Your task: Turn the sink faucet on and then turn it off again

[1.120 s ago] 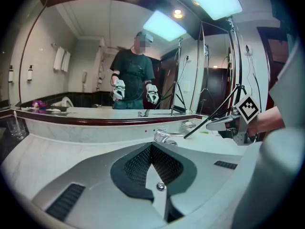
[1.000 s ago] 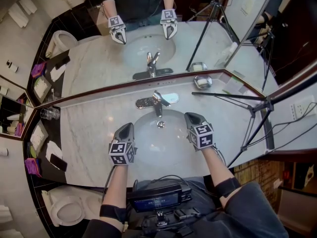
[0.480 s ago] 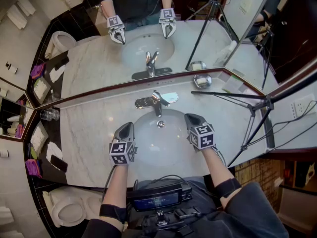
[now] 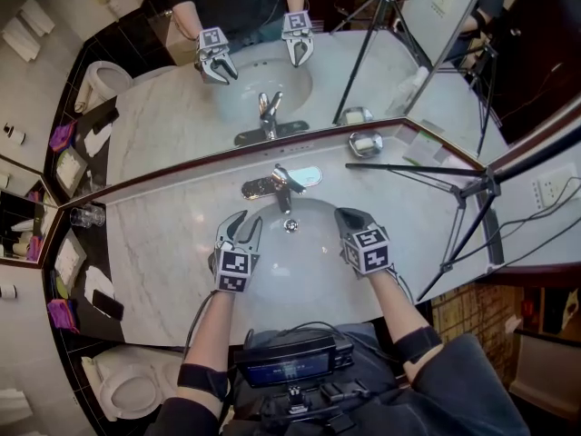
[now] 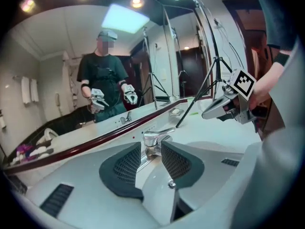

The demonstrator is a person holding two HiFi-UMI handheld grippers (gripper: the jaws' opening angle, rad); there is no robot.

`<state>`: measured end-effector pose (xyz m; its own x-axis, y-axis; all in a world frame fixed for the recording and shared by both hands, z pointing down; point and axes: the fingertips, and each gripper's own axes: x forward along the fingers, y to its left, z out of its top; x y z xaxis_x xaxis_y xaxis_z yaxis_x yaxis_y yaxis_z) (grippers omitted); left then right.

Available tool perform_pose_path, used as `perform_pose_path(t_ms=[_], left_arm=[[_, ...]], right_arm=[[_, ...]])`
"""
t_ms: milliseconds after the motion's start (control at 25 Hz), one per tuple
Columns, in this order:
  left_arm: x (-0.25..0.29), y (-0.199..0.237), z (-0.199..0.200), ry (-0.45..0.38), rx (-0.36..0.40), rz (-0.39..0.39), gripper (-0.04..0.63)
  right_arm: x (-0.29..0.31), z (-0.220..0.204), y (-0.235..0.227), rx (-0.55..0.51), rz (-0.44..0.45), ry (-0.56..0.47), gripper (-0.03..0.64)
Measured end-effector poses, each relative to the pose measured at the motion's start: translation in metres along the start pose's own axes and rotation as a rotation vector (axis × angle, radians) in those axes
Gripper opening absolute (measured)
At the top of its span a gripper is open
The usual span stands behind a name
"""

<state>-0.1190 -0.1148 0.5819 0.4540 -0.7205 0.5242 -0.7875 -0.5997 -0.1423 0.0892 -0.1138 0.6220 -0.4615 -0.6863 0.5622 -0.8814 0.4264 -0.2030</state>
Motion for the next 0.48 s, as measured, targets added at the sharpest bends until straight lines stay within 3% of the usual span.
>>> perform_pose_path(t_ms=[320, 480], left_arm=[[0.059, -0.028, 0.017, 0.064, 0.349, -0.103, 0.251], [0.086, -0.043, 0.019, 0.087, 0.523, -0.127, 0.26]], right_arm=[[-0.011, -0.009, -0.01, 0.018, -0.03, 0.001, 0.018], [-0.016, -0.013, -0.013, 0.023, -0.043, 0.001, 0.018]])
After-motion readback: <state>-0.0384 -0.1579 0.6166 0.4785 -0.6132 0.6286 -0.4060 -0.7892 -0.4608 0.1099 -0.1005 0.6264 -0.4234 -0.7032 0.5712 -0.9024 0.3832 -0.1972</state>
